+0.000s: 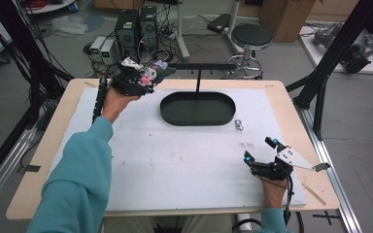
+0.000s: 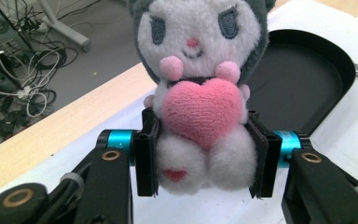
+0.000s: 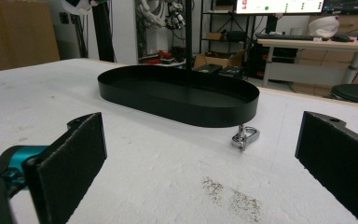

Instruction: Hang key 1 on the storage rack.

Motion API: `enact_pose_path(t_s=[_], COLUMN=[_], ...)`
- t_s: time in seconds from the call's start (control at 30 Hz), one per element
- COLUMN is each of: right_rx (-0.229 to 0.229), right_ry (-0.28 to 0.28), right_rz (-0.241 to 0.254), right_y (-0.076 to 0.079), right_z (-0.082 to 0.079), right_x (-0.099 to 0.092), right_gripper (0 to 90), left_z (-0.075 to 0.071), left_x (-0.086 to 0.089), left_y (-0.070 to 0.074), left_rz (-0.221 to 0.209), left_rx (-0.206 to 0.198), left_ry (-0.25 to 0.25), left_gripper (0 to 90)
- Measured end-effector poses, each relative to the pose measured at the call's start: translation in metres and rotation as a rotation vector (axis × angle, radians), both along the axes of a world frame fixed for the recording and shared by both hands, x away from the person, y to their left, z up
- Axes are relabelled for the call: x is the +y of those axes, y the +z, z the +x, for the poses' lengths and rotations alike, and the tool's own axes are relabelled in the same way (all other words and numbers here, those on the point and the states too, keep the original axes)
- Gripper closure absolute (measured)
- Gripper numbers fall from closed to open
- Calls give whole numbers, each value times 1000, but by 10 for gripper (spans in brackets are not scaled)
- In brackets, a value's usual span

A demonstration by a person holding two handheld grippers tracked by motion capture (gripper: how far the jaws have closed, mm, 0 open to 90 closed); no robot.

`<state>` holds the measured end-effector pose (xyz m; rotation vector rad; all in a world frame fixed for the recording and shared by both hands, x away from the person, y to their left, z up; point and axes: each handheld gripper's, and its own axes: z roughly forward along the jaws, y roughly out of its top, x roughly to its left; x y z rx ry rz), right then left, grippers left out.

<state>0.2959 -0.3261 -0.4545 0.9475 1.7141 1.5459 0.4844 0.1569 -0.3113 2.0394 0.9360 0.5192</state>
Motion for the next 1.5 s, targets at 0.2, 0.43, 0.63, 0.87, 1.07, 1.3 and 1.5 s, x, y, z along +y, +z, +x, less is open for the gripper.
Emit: enact_pose_path(t_s=[0.2,0.43,0.63,0.87,1.07,1.3,1.5], right_rx=[1,0,0,0,0,-3,0], right_ry=[1,0,0,1,0,0,-2], right_rz=[-1,-4,-3,-3,-3,-5,-4], right_y=[0,0,0,0,0,0,0], right_z=[0,0,0,0,0,0,0], right_x=[0,0,0,0,0,0,0], right_gripper=[11,10,11,11,10,11,10], left_z=[-2,-1,2,8,13,17,19], left_x=[4,1,-8,-18,-21,-17,-10], left_y=[-15,-25,-32,-38,-44,-49,-50], left_rz=[26,43,63,91,74,26,-89], left_rx=[33,44,42,35,36,-6,-44], left_ry=[-17,-24,-25,-16,-13,-48,-78], left_gripper=[547,547,547,544,539,443,70])
